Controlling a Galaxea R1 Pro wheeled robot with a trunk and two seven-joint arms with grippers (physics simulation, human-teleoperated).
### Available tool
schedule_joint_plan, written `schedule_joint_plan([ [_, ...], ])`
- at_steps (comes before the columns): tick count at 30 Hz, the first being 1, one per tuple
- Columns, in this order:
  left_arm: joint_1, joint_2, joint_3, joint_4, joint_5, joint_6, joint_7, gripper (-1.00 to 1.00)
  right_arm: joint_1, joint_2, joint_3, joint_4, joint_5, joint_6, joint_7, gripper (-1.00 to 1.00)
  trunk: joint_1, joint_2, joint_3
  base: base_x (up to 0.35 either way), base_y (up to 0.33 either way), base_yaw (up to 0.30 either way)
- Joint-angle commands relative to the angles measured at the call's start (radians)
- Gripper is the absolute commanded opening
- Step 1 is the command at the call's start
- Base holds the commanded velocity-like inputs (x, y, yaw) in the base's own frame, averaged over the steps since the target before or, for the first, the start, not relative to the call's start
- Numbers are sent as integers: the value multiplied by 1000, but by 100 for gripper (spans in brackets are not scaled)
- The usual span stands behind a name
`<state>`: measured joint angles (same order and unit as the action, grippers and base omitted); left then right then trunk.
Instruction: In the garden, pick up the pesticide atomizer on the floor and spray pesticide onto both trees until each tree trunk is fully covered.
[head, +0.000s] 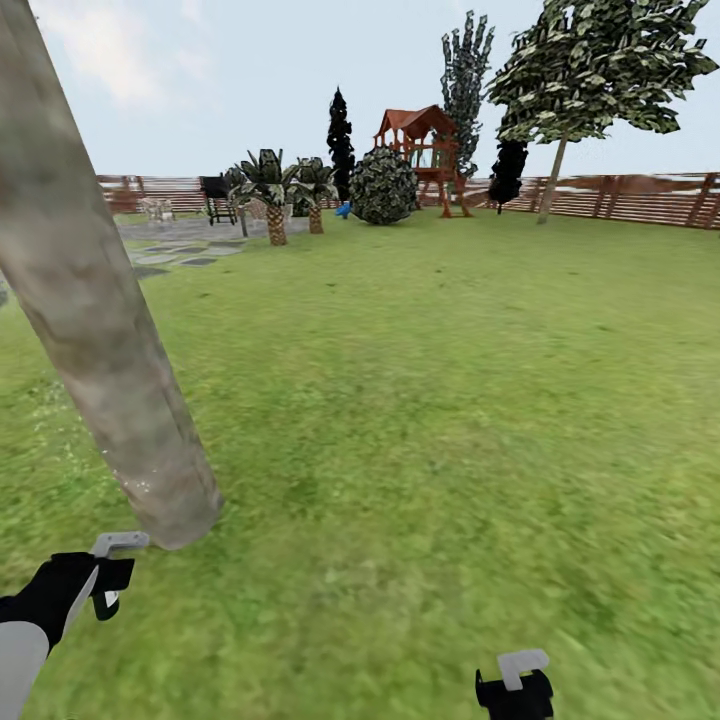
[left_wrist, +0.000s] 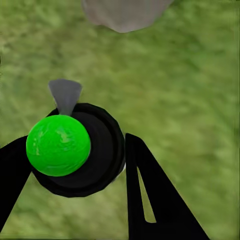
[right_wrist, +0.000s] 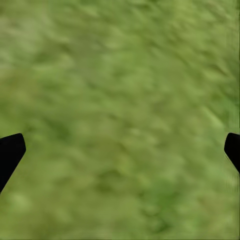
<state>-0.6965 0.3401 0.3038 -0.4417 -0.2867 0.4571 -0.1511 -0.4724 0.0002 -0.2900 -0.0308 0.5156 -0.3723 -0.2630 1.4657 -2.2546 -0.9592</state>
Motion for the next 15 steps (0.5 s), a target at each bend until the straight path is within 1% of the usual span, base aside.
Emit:
schedule_joint_plan([
  [1,-1,-1,8,-3,-11,5,-8,-100,-1,0,-8,1,11,-3,-4,100,0,0,-1,139,-235,225],
  [9,-1,-1,8,-9,-11,5,-1,-100,0,0,-8,2,11,-3,-4,100,0,0,-1,98,-260,233],
  [15,-1,-1,9,-9,-11,4,1,-100,-1,-3,-9,0,9,-3,-4,100,0,0,-1,24,-269,37],
])
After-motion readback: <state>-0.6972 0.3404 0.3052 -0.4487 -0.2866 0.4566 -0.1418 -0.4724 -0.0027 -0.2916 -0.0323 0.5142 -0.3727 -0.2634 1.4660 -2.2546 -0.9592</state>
